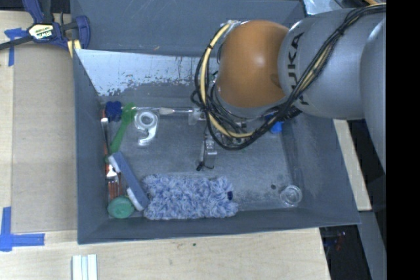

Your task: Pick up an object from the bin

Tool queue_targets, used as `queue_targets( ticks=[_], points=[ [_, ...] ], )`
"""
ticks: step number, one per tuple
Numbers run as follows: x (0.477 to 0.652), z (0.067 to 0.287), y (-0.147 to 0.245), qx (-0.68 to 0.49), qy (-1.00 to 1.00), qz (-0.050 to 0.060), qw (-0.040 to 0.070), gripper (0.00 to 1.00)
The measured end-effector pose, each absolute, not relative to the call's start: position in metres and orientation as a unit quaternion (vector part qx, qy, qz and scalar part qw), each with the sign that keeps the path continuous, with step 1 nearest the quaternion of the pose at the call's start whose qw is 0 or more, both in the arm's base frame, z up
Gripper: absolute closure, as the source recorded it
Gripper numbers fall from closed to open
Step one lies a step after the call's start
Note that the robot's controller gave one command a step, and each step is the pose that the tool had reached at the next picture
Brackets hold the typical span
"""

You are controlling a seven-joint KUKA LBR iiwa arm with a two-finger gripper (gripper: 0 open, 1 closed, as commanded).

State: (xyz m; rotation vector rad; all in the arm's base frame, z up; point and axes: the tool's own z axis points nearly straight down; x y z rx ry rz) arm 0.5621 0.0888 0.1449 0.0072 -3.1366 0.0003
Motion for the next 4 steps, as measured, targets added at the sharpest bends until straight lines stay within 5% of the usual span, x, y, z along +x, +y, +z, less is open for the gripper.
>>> queue_targets(
  ticks=[1,2,3,4],
  points=[
    [0.564,0.15,0.088,0.0,-1.0,0.0,-0.002,0.0],
    [0.517,0.075,0.135,0.322,-0.947,0.0,-0.002,0.0],
    [0.506,0.133,0.151,0.147,-0.989,0.0,-0.005,0.0],
    [0.493,0.104,0.159,0.494,-0.869,0.0,-0.002,0.0]
  ],
)
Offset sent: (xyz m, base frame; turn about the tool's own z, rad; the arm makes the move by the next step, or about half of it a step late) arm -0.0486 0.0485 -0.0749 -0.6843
